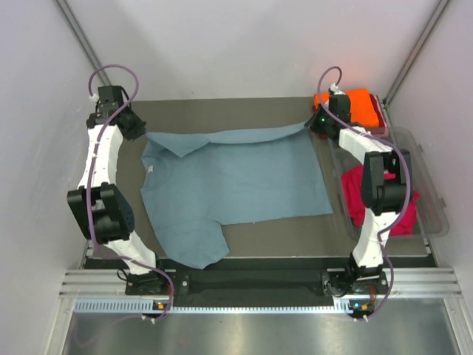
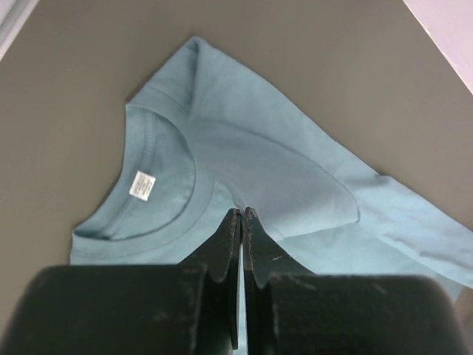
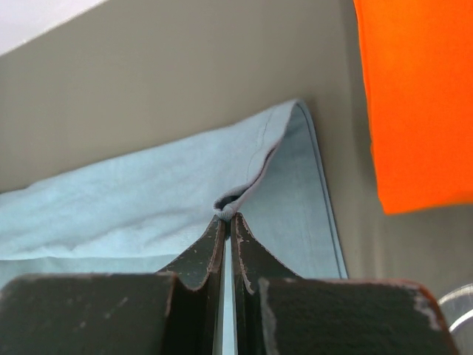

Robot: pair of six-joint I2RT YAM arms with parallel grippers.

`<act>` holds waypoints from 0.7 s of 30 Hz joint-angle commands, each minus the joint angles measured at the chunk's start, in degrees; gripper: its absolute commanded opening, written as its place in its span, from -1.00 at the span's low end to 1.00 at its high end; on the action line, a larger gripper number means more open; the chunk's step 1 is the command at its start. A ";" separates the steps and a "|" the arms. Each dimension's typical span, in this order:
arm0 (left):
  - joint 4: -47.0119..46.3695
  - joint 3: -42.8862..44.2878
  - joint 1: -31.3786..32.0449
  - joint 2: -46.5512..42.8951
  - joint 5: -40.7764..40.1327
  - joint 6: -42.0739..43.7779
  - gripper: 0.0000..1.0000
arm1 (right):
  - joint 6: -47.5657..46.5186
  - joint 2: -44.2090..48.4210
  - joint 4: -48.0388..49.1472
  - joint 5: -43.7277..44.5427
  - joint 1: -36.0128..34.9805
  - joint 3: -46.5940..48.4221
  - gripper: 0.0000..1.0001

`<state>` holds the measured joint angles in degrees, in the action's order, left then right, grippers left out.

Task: Fold and stack the t-shirts
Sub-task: Fold the tshirt

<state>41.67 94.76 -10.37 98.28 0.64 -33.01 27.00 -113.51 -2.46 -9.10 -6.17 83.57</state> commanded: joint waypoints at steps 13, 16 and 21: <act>-0.54 -20.75 -0.26 -7.93 -2.38 3.57 -1.00 | -3.18 6.29 0.44 1.98 0.81 -8.24 -1.00; -0.28 -21.02 -0.26 -9.07 -5.29 3.92 -1.00 | -3.45 6.38 0.53 2.33 0.90 -8.69 -1.00; -0.62 -17.86 -0.26 -11.27 -12.94 5.06 -1.00 | -3.89 6.73 -0.44 3.48 0.90 -7.81 -1.00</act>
<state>42.06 73.91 -10.37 90.87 -5.69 -29.71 24.60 -110.76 -3.36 -7.33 -6.09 74.63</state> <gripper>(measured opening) 0.018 0.011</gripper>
